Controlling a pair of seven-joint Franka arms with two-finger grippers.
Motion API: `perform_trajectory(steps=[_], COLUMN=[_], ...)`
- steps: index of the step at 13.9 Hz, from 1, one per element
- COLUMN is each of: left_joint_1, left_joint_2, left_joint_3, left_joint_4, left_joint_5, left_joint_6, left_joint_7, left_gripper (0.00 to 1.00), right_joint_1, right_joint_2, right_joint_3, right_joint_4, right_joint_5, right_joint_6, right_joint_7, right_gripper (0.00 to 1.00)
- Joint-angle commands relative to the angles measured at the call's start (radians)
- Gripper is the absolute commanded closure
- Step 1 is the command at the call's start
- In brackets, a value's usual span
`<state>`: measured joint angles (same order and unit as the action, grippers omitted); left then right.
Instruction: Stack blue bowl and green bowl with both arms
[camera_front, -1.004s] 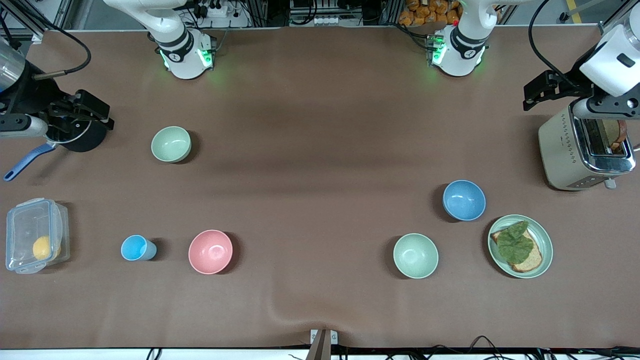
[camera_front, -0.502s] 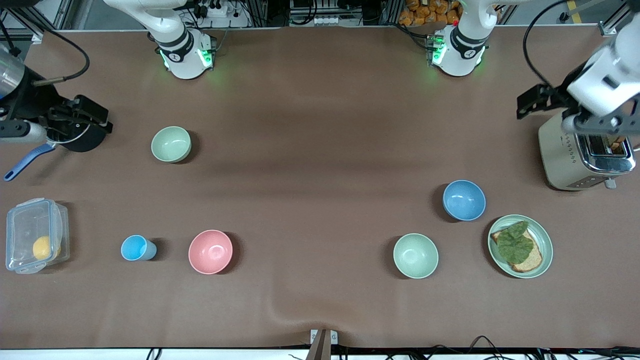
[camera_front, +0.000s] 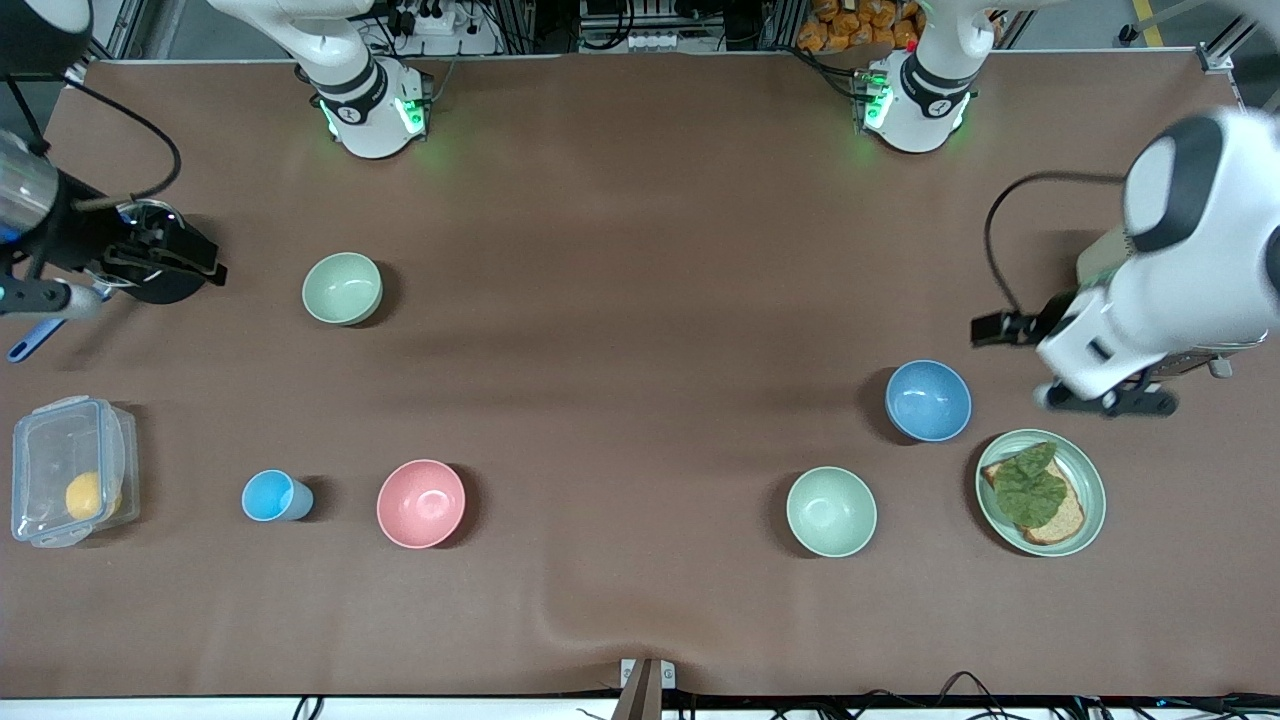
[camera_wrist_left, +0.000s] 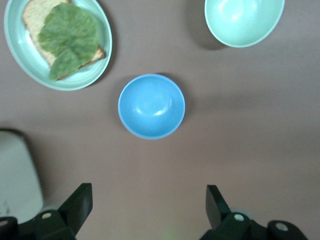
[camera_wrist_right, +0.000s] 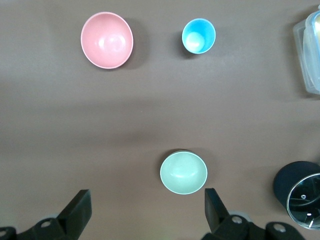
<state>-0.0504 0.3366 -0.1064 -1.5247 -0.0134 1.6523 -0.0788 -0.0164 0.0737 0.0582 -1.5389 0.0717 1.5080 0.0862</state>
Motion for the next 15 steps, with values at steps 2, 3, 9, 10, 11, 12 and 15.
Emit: perform_trajectory(steps=[2,3,9,10,11,12,15], left_joint_1=[-0.039,-0.045,-0.068,-0.069,-0.069,-0.071,-0.069], left_joint_2=[0.068,0.082,0.172,0.188,0.200,0.214,0.251], left_joint_3=[-0.003,-0.003,-0.001,-0.003,-0.003,-0.003,-0.001], left_joint_4=[-0.076,-0.113,-0.227,-0.227,-0.226,-0.226,-0.218], left_joint_5=[0.015,0.016,0.067,0.084,0.099,0.102,0.102], left_joint_6=[0.136,0.183,0.374,0.374,0.374,0.374,0.383], left_joint_7=[-0.050,-0.071,-0.097,-0.108,-0.120,-0.125,-0.127], left_gripper=[0.00,0.00,0.00,0.00,0.00,0.00,0.00], right_joint_1=[-0.028,-0.030,-0.036,-0.054,-0.059,-0.060,-0.082], right_joint_2=[0.041,0.052,0.040,0.022,-0.003,-0.037,-0.097], right_joint_3=[0.009,0.009,0.011,0.012,0.012,0.012,0.012], right_joint_4=[0.000,0.002,-0.125,-0.189,-0.257,-0.324,-0.469], right_joint_5=[-0.024,-0.058,-0.075,-0.047,-0.040,-0.029,0.008], right_joint_6=[-0.022,-0.022,0.023,0.073,0.136,0.196,0.293], right_joint_7=[-0.013,-0.011,-0.009,-0.009,-0.013,-0.034,-0.071], right_gripper=[0.00,0.00,0.00,0.00,0.00,0.00,0.00])
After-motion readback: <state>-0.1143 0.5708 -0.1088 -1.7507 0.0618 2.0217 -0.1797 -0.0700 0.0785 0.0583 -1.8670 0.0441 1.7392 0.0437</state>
